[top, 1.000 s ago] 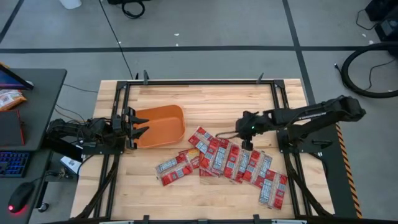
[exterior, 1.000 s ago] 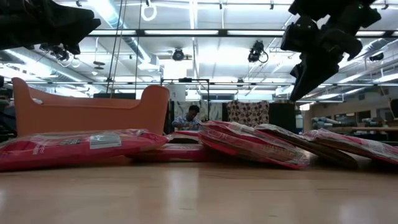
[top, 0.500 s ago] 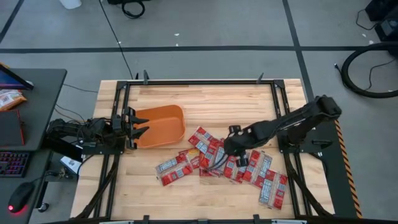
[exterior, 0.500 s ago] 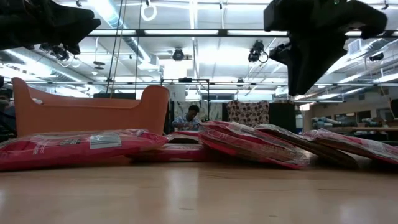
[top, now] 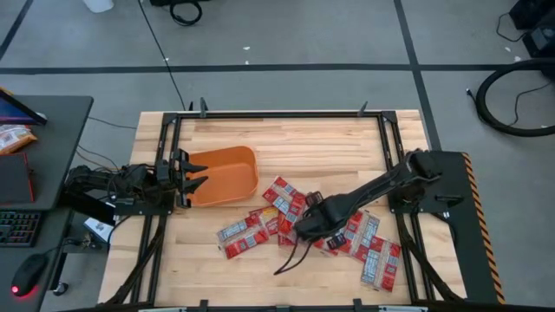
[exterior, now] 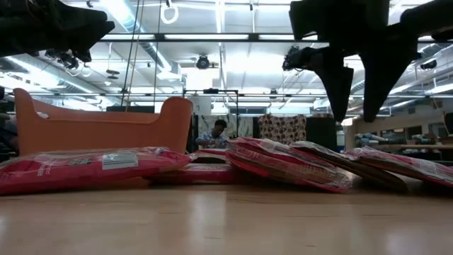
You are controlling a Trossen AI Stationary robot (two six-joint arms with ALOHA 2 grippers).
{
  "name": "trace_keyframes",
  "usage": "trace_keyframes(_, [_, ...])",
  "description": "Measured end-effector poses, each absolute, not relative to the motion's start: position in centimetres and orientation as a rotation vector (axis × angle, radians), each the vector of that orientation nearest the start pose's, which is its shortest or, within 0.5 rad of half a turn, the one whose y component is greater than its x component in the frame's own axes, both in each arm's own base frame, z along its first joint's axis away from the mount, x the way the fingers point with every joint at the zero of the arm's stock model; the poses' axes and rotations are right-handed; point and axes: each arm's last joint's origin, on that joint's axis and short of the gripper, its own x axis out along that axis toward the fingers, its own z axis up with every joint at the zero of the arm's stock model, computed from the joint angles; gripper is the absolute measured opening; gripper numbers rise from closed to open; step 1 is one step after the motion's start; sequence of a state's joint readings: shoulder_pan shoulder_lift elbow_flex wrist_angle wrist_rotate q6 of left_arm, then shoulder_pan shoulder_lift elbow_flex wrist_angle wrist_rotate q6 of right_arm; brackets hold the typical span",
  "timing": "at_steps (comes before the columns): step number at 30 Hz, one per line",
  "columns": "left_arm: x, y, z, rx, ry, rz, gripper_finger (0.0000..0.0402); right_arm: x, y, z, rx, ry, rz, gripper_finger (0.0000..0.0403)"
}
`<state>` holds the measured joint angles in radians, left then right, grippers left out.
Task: Sort popcorn bags into baskets
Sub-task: Put the red popcorn bag into the orange bin
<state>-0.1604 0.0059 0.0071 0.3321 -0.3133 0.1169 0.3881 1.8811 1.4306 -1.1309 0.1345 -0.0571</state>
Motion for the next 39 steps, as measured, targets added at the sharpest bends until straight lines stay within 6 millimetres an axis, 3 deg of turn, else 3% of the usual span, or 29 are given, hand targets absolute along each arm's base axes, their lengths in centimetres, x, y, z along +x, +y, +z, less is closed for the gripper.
trace_keyframes(12, [9.1,-0.6,19.7,0.038,-0.315,0.170,0.0141,34.8,14.3,18.8,-0.599,1.617,0.456,0.0184])
trace_keyframes(16, [9.1,-0.6,19.7,0.037,-0.315,0.170,0.0141,34.9,13.8,18.7,-0.630,1.662,0.457,0.0180])
trace_keyframes(22, [9.1,-0.6,19.6,0.037,-0.314,0.170,0.0141,35.3,13.0,19.7,-0.661,1.596,0.434,0.0172])
trace_keyframes(31, [9.1,-0.6,19.6,0.038,-0.314,0.170,0.0141,36.5,11.5,19.3,-0.697,1.553,0.349,0.0165])
trace_keyframes(39, [9.1,-0.6,19.7,0.037,-0.315,0.170,0.0141,37.0,10.2,19.3,-0.738,1.540,0.408,0.0165])
